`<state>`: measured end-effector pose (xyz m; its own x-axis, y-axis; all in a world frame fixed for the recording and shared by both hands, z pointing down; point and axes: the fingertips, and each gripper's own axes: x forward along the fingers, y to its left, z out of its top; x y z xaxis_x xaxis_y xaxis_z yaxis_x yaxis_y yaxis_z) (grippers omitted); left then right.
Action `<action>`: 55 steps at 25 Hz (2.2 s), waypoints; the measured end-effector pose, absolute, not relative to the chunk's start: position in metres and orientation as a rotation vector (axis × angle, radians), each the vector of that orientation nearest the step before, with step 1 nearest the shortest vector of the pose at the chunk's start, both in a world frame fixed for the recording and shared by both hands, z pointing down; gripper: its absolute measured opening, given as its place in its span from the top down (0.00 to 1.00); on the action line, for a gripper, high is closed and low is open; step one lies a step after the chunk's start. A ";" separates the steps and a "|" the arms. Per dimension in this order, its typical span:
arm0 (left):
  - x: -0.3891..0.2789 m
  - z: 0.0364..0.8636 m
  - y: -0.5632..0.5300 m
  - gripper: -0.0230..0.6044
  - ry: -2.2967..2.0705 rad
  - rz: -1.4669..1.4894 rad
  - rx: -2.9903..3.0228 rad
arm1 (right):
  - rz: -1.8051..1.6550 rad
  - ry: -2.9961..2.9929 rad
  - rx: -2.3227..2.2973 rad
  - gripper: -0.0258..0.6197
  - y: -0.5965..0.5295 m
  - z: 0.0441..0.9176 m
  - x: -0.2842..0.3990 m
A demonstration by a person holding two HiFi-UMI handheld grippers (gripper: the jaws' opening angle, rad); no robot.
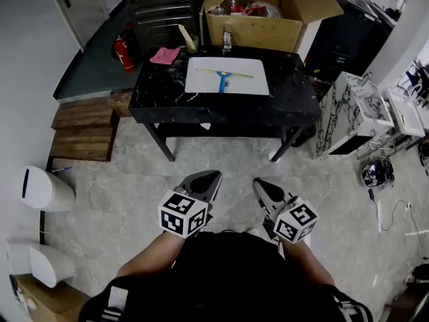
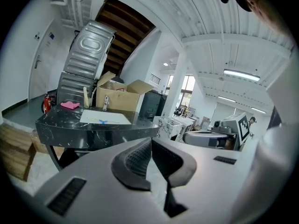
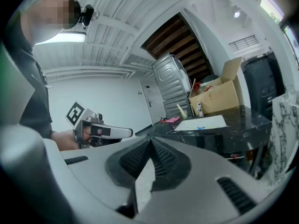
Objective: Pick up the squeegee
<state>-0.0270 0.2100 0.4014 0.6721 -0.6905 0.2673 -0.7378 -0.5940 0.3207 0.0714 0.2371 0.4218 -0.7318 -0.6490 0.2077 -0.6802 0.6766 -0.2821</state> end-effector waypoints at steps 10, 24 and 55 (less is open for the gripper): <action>-0.087 0.399 0.198 0.94 -1.125 0.112 2.478 | 0.495 -2.774 1.093 0.95 0.229 0.418 0.013; -0.149 0.424 0.204 0.94 -1.003 0.179 2.474 | 0.591 -2.692 1.209 0.95 0.243 0.434 -0.046; -0.064 0.421 0.014 0.94 -1.157 0.205 2.371 | 0.631 -2.788 1.184 0.95 0.017 0.427 0.057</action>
<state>-0.0644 0.0137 0.4206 0.6291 -0.6997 0.3386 -0.7735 -0.5200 0.3623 0.0572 0.0168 0.4267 -0.7062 -0.6794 0.1992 -0.6990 0.6242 -0.3488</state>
